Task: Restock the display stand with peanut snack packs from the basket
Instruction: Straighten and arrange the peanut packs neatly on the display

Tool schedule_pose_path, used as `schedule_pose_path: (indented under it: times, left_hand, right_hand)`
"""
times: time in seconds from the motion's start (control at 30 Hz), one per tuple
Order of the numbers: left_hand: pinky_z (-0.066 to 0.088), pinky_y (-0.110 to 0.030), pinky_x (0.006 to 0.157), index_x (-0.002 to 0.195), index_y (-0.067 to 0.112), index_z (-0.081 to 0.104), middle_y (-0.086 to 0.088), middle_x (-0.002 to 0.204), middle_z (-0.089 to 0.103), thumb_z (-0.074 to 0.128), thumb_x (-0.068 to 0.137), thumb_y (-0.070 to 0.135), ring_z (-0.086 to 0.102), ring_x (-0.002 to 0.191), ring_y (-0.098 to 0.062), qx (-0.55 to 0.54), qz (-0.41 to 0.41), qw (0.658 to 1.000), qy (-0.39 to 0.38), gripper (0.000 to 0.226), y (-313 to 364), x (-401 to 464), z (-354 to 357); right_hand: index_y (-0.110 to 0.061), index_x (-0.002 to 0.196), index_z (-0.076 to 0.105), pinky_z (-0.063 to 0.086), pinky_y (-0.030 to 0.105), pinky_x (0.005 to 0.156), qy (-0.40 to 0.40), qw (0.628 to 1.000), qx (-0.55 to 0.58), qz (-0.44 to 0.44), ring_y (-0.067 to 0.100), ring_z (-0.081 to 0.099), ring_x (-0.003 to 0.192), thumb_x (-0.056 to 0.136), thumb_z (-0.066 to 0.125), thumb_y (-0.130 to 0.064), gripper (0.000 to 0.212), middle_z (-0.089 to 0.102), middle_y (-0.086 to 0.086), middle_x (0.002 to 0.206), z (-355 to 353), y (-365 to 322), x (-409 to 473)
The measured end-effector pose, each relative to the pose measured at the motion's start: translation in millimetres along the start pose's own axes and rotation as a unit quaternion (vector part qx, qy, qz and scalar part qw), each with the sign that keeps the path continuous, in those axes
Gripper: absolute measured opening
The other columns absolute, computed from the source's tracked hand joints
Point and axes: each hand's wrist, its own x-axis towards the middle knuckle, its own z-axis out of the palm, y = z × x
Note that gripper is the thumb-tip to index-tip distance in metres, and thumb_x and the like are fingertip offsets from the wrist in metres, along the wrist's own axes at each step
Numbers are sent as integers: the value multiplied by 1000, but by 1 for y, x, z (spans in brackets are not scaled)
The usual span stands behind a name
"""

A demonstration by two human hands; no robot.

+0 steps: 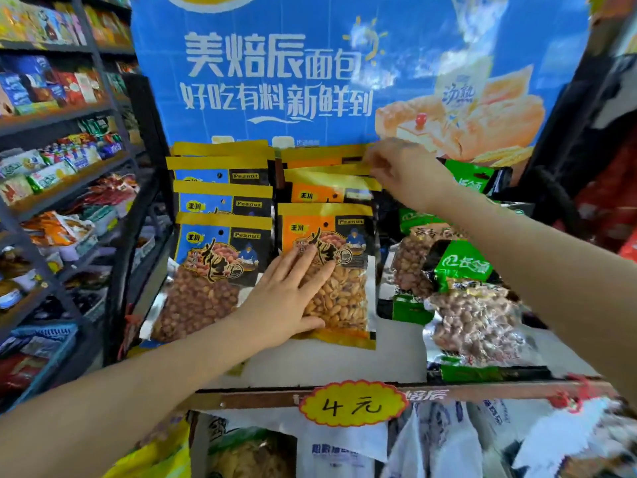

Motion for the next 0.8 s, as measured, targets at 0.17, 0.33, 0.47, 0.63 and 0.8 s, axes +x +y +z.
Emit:
schedule_pose_path:
  times: [0.17,0.33,0.47,0.63,0.8]
  left_hand:
    - [-12,-34,110,148,23,-5,0,158,-13,45,86,59,-11,145,-19,-115,74,990,28,87,17,17,-13]
    - [2,-23,111,149,16,8,-1,159,2,45,93,43,4,145,-17,-150,125,979,54,72,56,28,-18]
    - [10,-29,116,149,13,9,-4,159,6,37,99,29,9,145,-18,-244,75,966,29,60,76,45,-22]
    - [38,-43,107,145,15,24,-9,143,43,32,99,33,48,125,-27,-499,-125,857,-33,50,99,86,-32]
    - [43,-31,85,127,6,47,-3,113,56,59,89,32,54,97,-23,-577,-208,790,9,48,113,108,-34]
  right_hand:
    - [-4,107,64,40,29,81,-11,986,-4,168,29,60,97,93,53,-17,22,66,14,105,-33,43,-80]
    - [-14,119,60,34,24,83,-120,960,76,240,14,53,95,95,48,-31,32,60,0,103,-49,54,-128]
    - [-12,117,62,36,26,89,-192,969,28,153,18,51,104,88,60,-34,36,56,3,111,-41,62,-127]
    - [2,108,62,43,38,84,-269,962,-9,54,28,59,92,91,55,-29,36,63,15,103,-37,72,-119]
    - [7,118,58,35,19,86,-189,980,61,32,14,54,110,91,55,-19,37,64,18,112,-65,105,-119]
